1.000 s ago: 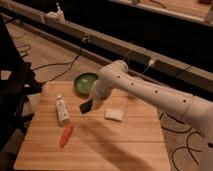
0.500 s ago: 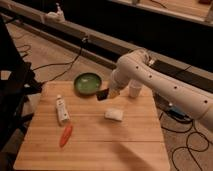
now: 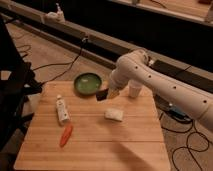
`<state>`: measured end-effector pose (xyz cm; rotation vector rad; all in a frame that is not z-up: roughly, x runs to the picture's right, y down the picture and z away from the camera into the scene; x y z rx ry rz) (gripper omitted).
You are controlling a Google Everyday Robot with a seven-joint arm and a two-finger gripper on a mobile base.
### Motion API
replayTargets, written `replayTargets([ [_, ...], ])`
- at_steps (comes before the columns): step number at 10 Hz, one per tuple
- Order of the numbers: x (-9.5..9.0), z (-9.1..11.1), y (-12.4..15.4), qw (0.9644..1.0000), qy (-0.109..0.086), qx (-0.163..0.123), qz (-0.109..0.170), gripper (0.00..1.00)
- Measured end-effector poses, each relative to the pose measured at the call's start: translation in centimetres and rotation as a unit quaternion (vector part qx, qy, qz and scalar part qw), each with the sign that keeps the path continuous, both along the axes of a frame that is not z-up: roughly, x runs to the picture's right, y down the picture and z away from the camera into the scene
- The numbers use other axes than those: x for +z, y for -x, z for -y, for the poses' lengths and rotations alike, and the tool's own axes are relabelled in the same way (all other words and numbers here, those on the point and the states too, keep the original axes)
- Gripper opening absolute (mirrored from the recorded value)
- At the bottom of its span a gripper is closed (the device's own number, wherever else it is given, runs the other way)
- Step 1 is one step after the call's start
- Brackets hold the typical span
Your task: Place the eraser in the ceramic cup
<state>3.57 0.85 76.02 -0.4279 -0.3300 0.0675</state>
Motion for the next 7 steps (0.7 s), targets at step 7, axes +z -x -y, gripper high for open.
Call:
replayTargets([
  [7, 2.7, 6.3, -12.9, 0.9862, -0.036, 0.072, -0.144, 0.00],
])
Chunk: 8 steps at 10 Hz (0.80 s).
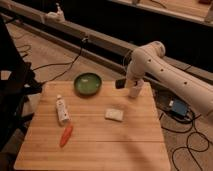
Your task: Place the eraser in the ceramic cup
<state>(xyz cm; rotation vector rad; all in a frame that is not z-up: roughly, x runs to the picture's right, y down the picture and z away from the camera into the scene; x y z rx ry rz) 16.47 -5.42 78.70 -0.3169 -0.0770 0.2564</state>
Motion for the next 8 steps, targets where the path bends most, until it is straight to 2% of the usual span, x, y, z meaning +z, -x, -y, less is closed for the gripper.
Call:
replayTargets([
  [2, 0.7, 0.7, -2.7, 0.9993, 0.002, 0.023, -0.028, 0.00],
  [4, 1.7, 0.8, -5.7, 0.9966, 0.012, 0.058, -0.057, 0.00],
  [6, 2.5, 0.8, -7.7, 0.9935, 0.014, 0.087, -0.073, 0.00],
  [8, 3.3, 1.3, -8.9, 0.9906, 0.008, 0.109, -0.082, 0.00],
])
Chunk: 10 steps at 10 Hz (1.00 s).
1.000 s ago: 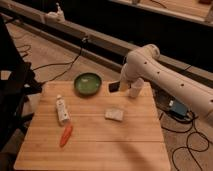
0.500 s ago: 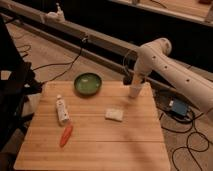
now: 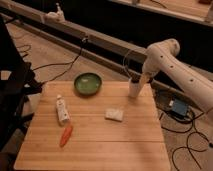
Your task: Place the eraser in the ceramic cup
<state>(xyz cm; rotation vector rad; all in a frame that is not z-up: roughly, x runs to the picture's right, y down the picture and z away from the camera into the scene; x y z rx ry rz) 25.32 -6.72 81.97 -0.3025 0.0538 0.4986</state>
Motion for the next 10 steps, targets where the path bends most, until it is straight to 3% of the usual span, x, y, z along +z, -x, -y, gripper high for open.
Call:
replayTargets([
  [3, 0.8, 0.1, -1.4, 0.9998, 0.002, 0.018, -0.012, 0.01],
  [4, 1.3, -0.1, -1.6, 0.9996, 0.005, 0.025, -0.013, 0.07],
  [10, 3.7, -1.4, -1.1, 0.9988, 0.024, 0.044, -0.002, 0.68],
])
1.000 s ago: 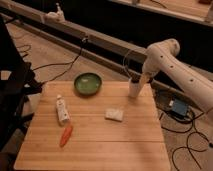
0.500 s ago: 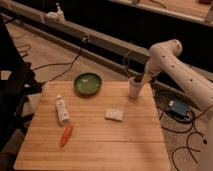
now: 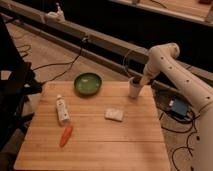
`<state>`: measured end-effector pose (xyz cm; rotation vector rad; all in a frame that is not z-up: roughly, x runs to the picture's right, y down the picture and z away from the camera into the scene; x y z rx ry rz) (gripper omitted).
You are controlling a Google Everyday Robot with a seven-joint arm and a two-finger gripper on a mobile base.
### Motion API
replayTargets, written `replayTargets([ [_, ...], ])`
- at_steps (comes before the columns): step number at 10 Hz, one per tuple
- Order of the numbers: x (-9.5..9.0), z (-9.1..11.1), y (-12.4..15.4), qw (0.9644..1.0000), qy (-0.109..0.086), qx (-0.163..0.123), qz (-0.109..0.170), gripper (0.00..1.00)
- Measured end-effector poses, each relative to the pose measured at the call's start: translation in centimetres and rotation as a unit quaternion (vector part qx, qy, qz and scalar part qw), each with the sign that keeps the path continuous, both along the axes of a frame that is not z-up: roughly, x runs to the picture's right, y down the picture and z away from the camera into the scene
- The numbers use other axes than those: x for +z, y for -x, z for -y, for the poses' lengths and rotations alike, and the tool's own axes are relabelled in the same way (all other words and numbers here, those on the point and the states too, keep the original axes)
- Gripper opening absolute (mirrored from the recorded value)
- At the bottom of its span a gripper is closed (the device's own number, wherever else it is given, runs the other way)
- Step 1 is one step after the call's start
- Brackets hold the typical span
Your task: Place the eraser in the ceramic cup
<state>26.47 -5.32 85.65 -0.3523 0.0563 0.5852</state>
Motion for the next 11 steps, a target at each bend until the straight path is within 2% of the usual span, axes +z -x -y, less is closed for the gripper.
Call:
replayTargets([
  [2, 0.3, -0.2, 0.3, 1.0000, 0.003, -0.001, 0.006, 0.80],
  [8, 0.9, -1.2, 2.6, 0.9990, 0.014, -0.014, 0.040, 0.80],
  [11, 0.9, -1.2, 2.5, 0.9990, 0.014, -0.014, 0.040, 0.80],
])
